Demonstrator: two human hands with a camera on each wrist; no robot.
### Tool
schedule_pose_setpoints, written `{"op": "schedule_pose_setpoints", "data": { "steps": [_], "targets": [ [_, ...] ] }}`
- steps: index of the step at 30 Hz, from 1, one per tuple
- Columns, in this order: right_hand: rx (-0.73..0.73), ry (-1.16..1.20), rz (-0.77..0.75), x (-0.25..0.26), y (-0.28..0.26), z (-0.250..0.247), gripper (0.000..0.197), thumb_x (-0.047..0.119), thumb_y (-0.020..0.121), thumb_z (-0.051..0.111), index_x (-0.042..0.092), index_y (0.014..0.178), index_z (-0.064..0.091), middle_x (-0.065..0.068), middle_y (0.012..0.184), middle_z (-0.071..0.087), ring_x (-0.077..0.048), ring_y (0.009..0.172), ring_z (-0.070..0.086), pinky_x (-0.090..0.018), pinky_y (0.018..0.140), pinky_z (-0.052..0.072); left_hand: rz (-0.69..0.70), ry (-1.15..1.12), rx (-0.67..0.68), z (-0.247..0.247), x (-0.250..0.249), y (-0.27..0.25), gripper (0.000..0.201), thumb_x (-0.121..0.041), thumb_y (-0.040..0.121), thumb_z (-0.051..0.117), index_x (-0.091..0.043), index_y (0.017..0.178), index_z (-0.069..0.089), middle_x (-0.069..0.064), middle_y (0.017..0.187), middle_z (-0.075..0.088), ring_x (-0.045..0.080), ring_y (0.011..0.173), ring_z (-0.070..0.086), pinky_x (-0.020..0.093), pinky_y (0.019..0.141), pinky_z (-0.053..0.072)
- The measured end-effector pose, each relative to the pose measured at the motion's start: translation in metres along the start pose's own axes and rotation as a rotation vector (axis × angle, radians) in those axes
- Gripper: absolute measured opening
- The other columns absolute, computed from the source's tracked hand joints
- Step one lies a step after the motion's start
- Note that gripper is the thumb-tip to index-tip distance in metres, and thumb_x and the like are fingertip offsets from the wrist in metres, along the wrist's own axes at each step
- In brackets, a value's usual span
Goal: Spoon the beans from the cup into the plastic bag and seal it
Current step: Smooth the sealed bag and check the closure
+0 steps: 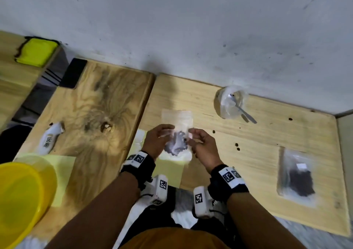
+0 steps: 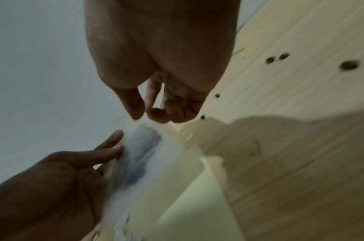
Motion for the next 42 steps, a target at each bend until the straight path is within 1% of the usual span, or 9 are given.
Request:
{"op": "schedule_pose_setpoints", "data": {
  "steps": [3, 7, 10, 12, 16, 27, 32, 38, 42],
  "targets": [
    [-0.037, -0.116, -0.059, -0.001, 0.005, 0.035, 0.012, 0.007, 0.088, 0.066, 0.018, 0.093, 0.066, 0.003, 0.099, 0.068, -0.018, 0.086, 0.06, -0.023, 0.073, 0.046, 0.027, -0.075, -0.176, -0.049, 0.0, 0.009, 0.028, 0.002, 0.086, 0.065, -0.024, 0.093, 0.07, 0.008, 0.095, 0.07, 0.029, 0.088, 0.065, 0.038, 0.068, 0.055],
    [0.155, -0.465, -0.162, -0.02, 0.0, 0.077, 0.033, 0.014, 0.084, 0.072, 0.04, 0.075, 0.052, 0.0, 0.109, 0.071, -0.023, 0.108, 0.064, -0.031, 0.091, 0.049, 0.037, -0.19, -0.392, -0.099, -0.004, 0.017, 0.022, 0.007, 0.087, 0.061, -0.011, 0.101, 0.065, 0.018, 0.108, 0.063, 0.03, 0.099, 0.062, 0.038, 0.077, 0.055],
    [0.325, -0.745, -0.212, -0.028, -0.004, 0.099, 0.024, 0.025, 0.085, 0.072, 0.029, 0.108, 0.066, -0.005, 0.121, 0.063, -0.026, 0.112, 0.059, -0.032, 0.088, 0.046, 0.028, -0.232, -0.44, -0.121, -0.004, 0.019, 0.023, 0.009, 0.088, 0.059, -0.009, 0.102, 0.062, 0.018, 0.11, 0.06, 0.027, 0.099, 0.058, 0.033, 0.073, 0.052],
    [0.357, -0.901, -0.221, -0.033, -0.002, 0.11, 0.043, 0.038, 0.086, 0.071, 0.024, 0.126, 0.064, -0.002, 0.128, 0.058, -0.024, 0.113, 0.058, -0.031, 0.086, 0.046, 0.011, -0.242, -0.471, -0.131, 0.001, 0.019, 0.024, 0.007, 0.087, 0.06, -0.014, 0.099, 0.063, 0.015, 0.109, 0.062, 0.026, 0.098, 0.059, 0.035, 0.074, 0.052],
    [0.336, -1.005, -0.304, -0.035, -0.001, 0.123, 0.044, 0.043, 0.083, 0.071, 0.026, 0.124, 0.067, -0.001, 0.129, 0.058, -0.026, 0.112, 0.059, -0.035, 0.086, 0.05, -0.014, -0.252, -0.497, -0.14, 0.007, 0.018, 0.024, 0.004, 0.087, 0.062, -0.014, 0.102, 0.065, 0.013, 0.109, 0.065, 0.028, 0.102, 0.061, 0.041, 0.081, 0.053],
    [0.277, -0.957, -0.537, -0.038, 0.003, 0.135, 0.022, 0.025, 0.082, 0.056, 0.02, 0.087, 0.077, -0.004, 0.089, 0.069, -0.034, 0.08, 0.064, -0.033, 0.061, 0.046, -0.017, -0.218, -0.491, -0.14, 0.008, 0.013, 0.034, 0.004, 0.082, 0.063, -0.029, 0.088, 0.069, 0.018, 0.117, 0.066, 0.036, 0.11, 0.062, 0.052, 0.088, 0.055],
    [0.306, -0.8, -0.294, -0.034, 0.01, 0.131, 0.024, 0.023, 0.086, 0.056, 0.025, 0.103, 0.073, -0.004, 0.098, 0.074, -0.029, 0.092, 0.065, -0.034, 0.073, 0.051, -0.021, -0.211, -0.492, -0.136, 0.007, 0.012, 0.035, 0.007, 0.083, 0.061, -0.027, 0.089, 0.068, 0.018, 0.117, 0.066, 0.035, 0.113, 0.061, 0.052, 0.092, 0.053],
    [0.253, -0.296, -0.115, -0.013, 0.015, 0.099, 0.02, 0.008, 0.088, 0.072, 0.018, 0.104, 0.064, 0.011, 0.076, 0.057, -0.004, 0.065, 0.054, -0.015, 0.063, 0.044, 0.021, -0.17, -0.436, -0.116, -0.001, 0.013, 0.033, 0.009, 0.083, 0.059, -0.022, 0.093, 0.067, 0.017, 0.108, 0.066, 0.034, 0.107, 0.061, 0.047, 0.089, 0.053],
    [0.223, -0.121, -0.081, 0.025, 0.016, 0.055, 0.022, 0.009, 0.094, 0.065, 0.017, 0.114, 0.068, 0.003, 0.076, 0.057, -0.008, 0.057, 0.049, -0.019, 0.045, 0.036, 0.051, -0.114, -0.317, -0.081, -0.01, 0.017, 0.034, 0.008, 0.084, 0.06, -0.025, 0.09, 0.068, 0.014, 0.102, 0.066, 0.029, 0.097, 0.062, 0.037, 0.077, 0.055]
  ]
}}
Point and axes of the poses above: each hand's wrist, its own y-axis towards the middle knuckle, its own z-axis out of the palm, x = y × z, the point moved 2 cm from there along y, towards the middle knuckle
